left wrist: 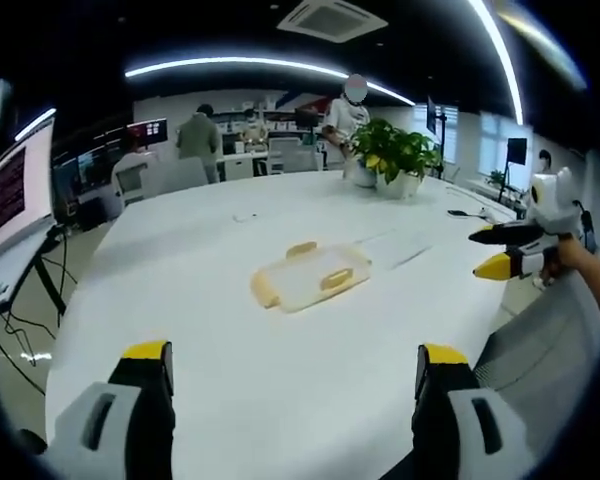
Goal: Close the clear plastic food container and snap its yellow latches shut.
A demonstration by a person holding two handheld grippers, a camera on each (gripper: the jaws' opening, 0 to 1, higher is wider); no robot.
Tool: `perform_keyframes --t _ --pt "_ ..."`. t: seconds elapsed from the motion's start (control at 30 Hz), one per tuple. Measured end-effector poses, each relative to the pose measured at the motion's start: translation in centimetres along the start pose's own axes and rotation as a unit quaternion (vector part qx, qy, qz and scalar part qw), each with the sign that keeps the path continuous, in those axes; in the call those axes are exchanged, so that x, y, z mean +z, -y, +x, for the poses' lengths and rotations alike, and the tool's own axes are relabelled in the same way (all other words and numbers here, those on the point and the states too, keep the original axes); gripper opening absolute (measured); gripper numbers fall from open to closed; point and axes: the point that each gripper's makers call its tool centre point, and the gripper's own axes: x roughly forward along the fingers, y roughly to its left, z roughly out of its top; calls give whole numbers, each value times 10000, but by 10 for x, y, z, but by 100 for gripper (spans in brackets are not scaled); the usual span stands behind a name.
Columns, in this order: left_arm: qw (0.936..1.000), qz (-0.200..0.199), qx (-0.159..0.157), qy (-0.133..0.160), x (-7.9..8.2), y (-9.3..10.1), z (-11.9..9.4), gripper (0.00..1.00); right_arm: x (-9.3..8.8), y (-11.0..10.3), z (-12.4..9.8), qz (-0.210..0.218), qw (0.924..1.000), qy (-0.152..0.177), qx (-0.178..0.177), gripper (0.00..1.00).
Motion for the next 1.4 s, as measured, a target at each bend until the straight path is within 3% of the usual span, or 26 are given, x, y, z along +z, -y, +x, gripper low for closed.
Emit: perform_keyframes --t 0.33,0.47,0.67,0.77,0.83,0.93,1.1,1.13,1.2,1.27,1.33,1.4 --pt "9997 -165 1 -189 -6 0 3 97 2 3 3 -37 10000 -74 43 66" --pt "9982 -517 -112 -293 -11 3 5 96 -10 1 11 17 9984 -450 335 67" --pt "9978 -601 94 -270 0 -6 7 95 11 14 26 -124 9973 -416 590 65" --pt "9982 -445 144 -362 4 -8 11 93 21 26 36 -262 9967 -353 676 62" --pt "9991 -279 187 -267 12 -11 16 93 24 34 44 -372 9958 -395 734 63" --pt "9984 -137 74 -545 13 -15 31 93 32 42 56 -634 9935 -388 866 63" --pt "9944 794 -27 -703 32 -25 61 90 40 44 76 -959 9829 -543 1472 63" --pt "9941 820 17 -705 36 -28 66 89 44 44 79 -992 9815 -499 1561 62" --pt "9934 890 -182 -702 45 -27 82 89 53 42 85 -1199 9750 -429 1819 62" --pt "9903 1087 -335 -793 51 -31 96 85 63 39 90 -1647 9635 -367 2078 60" --pt "9830 1544 -416 -907 56 -37 110 81 68 35 98 -2037 9497 -425 2341 58" --pt "9731 1955 -446 -1135 56 -46 123 82 71 35 110 -2218 9418 -599 2455 58"
